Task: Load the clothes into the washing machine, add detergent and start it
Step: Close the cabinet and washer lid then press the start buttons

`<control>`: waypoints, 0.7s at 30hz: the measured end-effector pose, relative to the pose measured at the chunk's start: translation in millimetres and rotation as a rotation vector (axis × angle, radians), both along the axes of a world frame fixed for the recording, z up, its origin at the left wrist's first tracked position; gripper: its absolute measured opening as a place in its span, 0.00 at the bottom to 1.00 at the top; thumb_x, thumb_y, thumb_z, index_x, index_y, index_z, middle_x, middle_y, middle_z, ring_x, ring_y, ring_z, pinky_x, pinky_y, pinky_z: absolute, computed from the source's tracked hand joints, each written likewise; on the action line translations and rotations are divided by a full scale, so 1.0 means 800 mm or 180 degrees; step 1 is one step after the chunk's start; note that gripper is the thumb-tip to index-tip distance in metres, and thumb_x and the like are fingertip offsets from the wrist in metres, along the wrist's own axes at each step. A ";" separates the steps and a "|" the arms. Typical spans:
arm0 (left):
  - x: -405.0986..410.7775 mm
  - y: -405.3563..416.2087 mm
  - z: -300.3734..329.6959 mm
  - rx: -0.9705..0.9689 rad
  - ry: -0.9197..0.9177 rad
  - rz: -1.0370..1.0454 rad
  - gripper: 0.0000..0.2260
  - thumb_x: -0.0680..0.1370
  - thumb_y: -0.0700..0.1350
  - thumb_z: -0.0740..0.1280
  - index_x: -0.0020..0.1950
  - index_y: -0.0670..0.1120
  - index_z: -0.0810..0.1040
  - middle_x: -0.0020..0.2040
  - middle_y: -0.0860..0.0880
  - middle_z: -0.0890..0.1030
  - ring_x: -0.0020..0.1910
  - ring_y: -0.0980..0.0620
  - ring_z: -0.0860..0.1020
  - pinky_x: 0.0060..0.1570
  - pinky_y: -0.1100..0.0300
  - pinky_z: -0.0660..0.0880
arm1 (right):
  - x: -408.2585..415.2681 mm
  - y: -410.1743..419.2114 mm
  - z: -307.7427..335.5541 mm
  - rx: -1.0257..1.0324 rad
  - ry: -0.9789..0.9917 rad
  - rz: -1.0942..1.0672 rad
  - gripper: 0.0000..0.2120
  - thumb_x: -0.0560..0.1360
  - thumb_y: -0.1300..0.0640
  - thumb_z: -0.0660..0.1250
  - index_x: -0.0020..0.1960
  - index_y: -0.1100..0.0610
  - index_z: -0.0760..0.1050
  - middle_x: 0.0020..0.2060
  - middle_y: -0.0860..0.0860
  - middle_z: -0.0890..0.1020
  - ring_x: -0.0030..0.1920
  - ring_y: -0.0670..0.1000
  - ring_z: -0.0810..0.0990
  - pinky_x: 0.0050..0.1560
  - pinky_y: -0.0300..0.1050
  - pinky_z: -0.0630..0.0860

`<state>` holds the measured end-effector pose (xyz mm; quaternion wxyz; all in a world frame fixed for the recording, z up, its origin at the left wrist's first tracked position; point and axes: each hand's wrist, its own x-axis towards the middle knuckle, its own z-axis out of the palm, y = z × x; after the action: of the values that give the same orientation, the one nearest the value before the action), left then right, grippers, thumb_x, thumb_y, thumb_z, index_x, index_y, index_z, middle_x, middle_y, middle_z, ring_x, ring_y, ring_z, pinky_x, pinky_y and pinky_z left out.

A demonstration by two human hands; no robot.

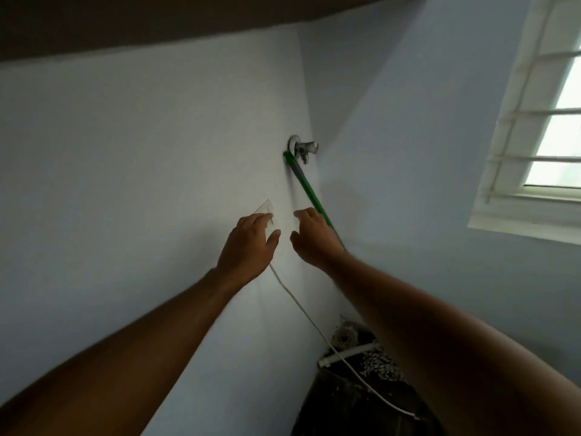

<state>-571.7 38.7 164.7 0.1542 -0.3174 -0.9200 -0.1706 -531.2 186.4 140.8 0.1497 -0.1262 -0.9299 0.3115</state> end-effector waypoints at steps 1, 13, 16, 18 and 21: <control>0.012 0.006 0.006 0.0118 0.0016 -0.0056 0.21 0.82 0.53 0.61 0.71 0.43 0.71 0.68 0.44 0.75 0.68 0.46 0.71 0.65 0.51 0.72 | 0.013 0.004 0.007 0.0227 0.0051 -0.0014 0.25 0.80 0.56 0.62 0.75 0.59 0.64 0.72 0.55 0.67 0.72 0.56 0.67 0.69 0.56 0.69; 0.179 0.070 0.049 0.0705 0.0033 -0.0634 0.20 0.82 0.53 0.60 0.70 0.43 0.73 0.67 0.44 0.76 0.67 0.46 0.72 0.66 0.51 0.70 | 0.215 0.063 0.079 0.1104 0.0148 -0.0288 0.25 0.81 0.49 0.61 0.74 0.60 0.63 0.70 0.58 0.69 0.68 0.59 0.69 0.65 0.58 0.70; 0.221 0.080 0.037 0.0719 -0.0067 -0.0717 0.20 0.82 0.54 0.60 0.70 0.44 0.73 0.67 0.45 0.76 0.68 0.46 0.71 0.67 0.49 0.70 | 0.271 0.078 0.085 0.1120 0.0166 -0.0481 0.27 0.81 0.48 0.61 0.74 0.60 0.62 0.71 0.58 0.69 0.70 0.59 0.68 0.67 0.58 0.69; 0.249 0.085 0.028 0.0714 -0.0153 -0.0831 0.20 0.82 0.54 0.59 0.70 0.44 0.73 0.67 0.45 0.76 0.68 0.46 0.71 0.67 0.48 0.70 | 0.307 0.085 0.084 0.1108 0.0178 -0.0583 0.27 0.81 0.48 0.61 0.74 0.60 0.62 0.71 0.58 0.69 0.69 0.58 0.69 0.67 0.57 0.69; 0.294 0.091 0.016 0.0753 -0.0274 -0.0941 0.21 0.83 0.54 0.58 0.72 0.44 0.71 0.68 0.45 0.75 0.68 0.46 0.71 0.67 0.49 0.70 | 0.365 0.089 0.073 0.1150 0.0124 -0.0742 0.26 0.81 0.48 0.62 0.74 0.60 0.63 0.70 0.57 0.70 0.69 0.58 0.70 0.66 0.57 0.71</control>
<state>-336.3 111.4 177.5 0.1243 -0.4212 -0.8426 -0.3117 -238.9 257.2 199.5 0.2229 -0.1979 -0.9466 0.1227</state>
